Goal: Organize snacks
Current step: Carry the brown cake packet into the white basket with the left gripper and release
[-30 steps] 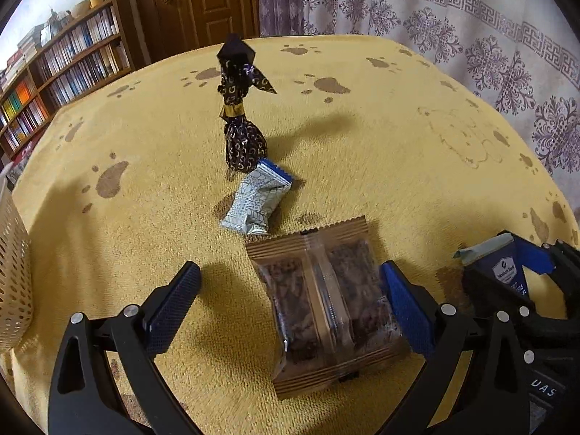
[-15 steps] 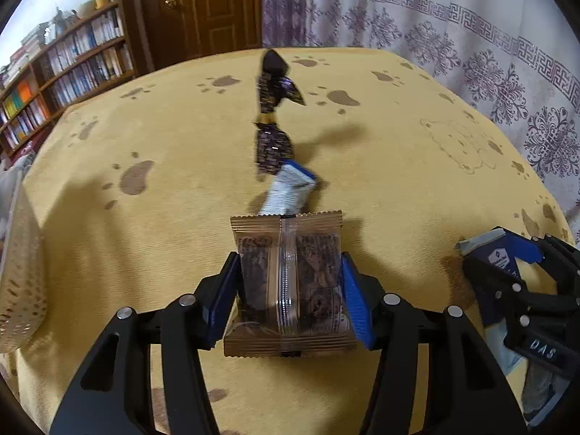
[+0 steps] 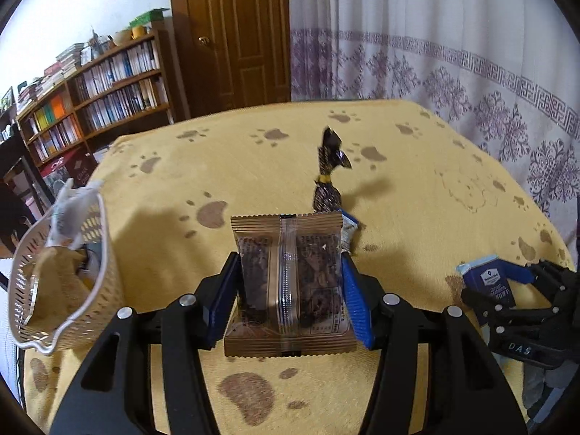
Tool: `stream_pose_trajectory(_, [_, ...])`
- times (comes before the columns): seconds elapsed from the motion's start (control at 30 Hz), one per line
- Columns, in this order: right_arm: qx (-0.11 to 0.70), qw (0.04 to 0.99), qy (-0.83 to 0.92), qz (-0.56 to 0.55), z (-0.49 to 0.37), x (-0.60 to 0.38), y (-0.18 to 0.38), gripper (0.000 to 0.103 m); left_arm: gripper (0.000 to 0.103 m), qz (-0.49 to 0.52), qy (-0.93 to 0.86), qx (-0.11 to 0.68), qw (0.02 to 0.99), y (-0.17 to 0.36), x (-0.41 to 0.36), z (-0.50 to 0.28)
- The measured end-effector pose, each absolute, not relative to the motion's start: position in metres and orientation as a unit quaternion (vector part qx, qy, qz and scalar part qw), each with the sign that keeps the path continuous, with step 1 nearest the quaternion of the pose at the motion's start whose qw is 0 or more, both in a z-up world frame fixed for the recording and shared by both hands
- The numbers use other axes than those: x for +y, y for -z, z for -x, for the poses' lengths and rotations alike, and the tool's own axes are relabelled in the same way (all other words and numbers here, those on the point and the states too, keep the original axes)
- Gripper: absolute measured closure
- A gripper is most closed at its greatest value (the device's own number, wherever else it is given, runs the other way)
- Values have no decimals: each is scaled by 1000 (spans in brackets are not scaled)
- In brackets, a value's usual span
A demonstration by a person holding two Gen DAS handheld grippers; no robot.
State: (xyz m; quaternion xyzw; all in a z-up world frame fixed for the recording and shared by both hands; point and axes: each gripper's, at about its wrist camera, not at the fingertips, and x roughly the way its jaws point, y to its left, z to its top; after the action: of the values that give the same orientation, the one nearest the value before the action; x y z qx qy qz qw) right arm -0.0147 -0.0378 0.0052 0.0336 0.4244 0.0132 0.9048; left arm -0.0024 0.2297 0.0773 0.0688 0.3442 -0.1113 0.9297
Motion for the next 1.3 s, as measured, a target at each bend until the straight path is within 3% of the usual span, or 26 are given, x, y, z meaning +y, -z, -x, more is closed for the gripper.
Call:
stream_pose_trajectory(0.17, [423, 906, -2, 1, 25, -26, -3, 35, 47, -57, 101, 329, 937, -91, 245, 8])
stream_pose_trajectory(0.3, [419, 908, -2, 2, 29, -25, -5, 48, 47, -49, 84, 316, 944, -100, 263, 12])
stream_pose_trajectory(0.4, [417, 909, -6, 6, 30, -22, -5, 51, 47, -39, 65, 308, 948, -108, 282, 14])
stream_pose_trajectory(1.1, [415, 910, -14, -6, 30, -23, -5, 52, 47, 44, -95, 296, 950, -120, 445, 8])
stream_pose_trajectory(1.17, [415, 910, -14, -6, 30, -23, -5, 52, 43, 50, -102, 296, 948, -117, 451, 5])
stream_pose_trajectory(1.3, [415, 910, -15, -7, 30, -23, -5, 52, 24, 58, -117, 296, 946, -113, 458, 2])
